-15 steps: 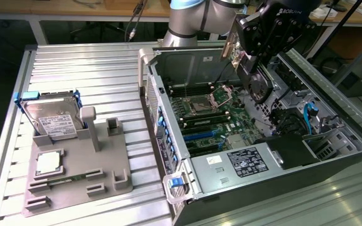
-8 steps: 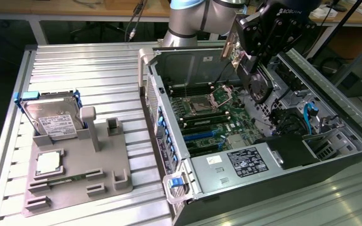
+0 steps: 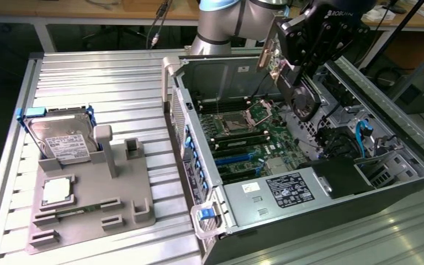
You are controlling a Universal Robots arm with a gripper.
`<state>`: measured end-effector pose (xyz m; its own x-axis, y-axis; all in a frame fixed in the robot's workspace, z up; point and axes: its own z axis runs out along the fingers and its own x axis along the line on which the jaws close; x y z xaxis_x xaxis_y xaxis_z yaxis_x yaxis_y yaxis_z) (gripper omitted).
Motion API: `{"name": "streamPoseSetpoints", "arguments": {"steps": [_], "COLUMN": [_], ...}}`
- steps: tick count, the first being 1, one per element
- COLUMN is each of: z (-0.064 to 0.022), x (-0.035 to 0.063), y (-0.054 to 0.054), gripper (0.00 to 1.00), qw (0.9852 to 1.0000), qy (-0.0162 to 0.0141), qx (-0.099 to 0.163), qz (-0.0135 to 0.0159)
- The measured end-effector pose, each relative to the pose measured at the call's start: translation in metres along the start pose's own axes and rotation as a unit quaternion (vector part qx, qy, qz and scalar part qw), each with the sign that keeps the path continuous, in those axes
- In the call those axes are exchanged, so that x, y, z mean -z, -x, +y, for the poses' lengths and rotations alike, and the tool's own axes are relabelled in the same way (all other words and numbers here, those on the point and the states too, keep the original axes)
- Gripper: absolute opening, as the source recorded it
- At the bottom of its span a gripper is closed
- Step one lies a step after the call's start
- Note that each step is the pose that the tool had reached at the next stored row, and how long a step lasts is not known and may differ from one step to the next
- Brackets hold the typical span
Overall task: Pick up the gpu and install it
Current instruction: 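Insert the gpu into the slot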
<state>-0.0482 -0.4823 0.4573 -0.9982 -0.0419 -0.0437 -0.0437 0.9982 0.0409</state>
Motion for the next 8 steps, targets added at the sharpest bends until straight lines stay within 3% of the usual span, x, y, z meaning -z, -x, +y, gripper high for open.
{"name": "streamPoseSetpoints", "arguments": {"steps": [2,8], "z": [0.0000,0.0000], "x": [0.0000,0.0000], "y": [0.0000,0.0000], "gripper": [0.27,0.27], "qw": [0.9999,0.9998], "qy": [0.0006,0.0008], "qx": [0.015,0.018], "qz": [0.0006,0.0007]}}
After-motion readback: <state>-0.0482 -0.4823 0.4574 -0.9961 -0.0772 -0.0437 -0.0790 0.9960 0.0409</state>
